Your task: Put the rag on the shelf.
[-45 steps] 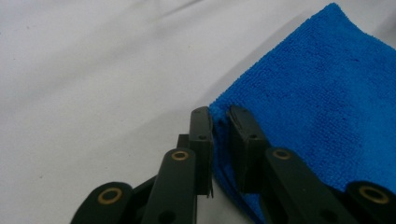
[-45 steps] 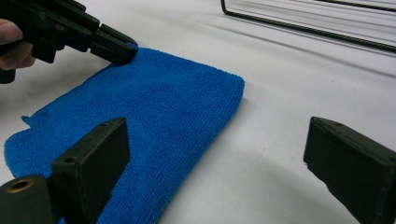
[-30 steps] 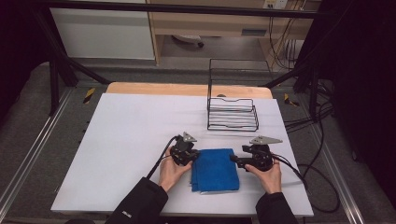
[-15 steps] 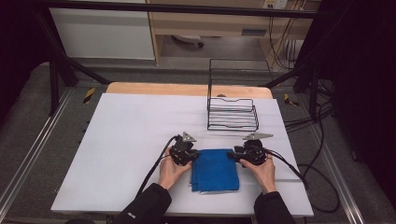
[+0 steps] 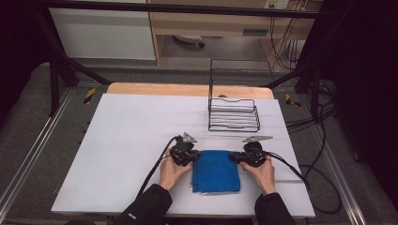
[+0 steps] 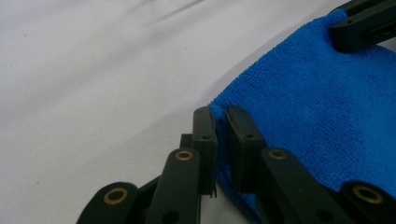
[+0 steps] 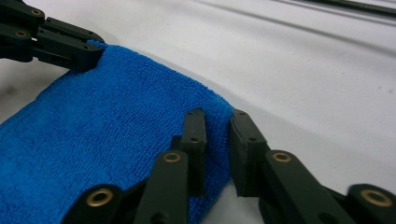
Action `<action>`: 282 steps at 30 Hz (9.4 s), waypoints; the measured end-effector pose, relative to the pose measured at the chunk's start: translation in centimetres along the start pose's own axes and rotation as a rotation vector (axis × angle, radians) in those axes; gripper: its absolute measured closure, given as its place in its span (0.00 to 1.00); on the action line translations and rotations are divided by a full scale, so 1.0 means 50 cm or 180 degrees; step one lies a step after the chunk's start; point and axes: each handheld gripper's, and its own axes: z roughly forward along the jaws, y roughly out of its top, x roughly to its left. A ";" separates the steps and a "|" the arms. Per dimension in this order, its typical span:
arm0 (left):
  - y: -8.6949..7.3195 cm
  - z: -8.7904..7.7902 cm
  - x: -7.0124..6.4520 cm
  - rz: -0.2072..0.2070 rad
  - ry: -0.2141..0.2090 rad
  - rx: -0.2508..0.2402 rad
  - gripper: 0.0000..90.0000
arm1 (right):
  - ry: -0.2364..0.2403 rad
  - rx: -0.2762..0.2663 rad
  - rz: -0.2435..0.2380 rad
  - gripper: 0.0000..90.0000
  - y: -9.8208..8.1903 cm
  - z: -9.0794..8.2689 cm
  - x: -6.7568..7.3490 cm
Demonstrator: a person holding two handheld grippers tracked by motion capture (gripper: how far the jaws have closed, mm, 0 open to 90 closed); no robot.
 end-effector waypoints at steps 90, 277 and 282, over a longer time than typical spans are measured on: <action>0.058 -0.188 -0.068 0.0206 -0.0157 -0.1298 0.94 | -0.0099 -0.1409 -0.0448 0.95 0.041 -0.197 0.077; 0.425 -0.224 -0.013 0.0657 0.0100 -0.2242 0.93 | -0.0718 -0.2223 -0.0802 0.94 0.355 -0.333 -0.028; 0.416 -0.220 -0.013 0.0602 0.0058 -0.2135 0.92 | -0.0695 -0.2142 -0.0840 0.94 0.345 -0.334 -0.023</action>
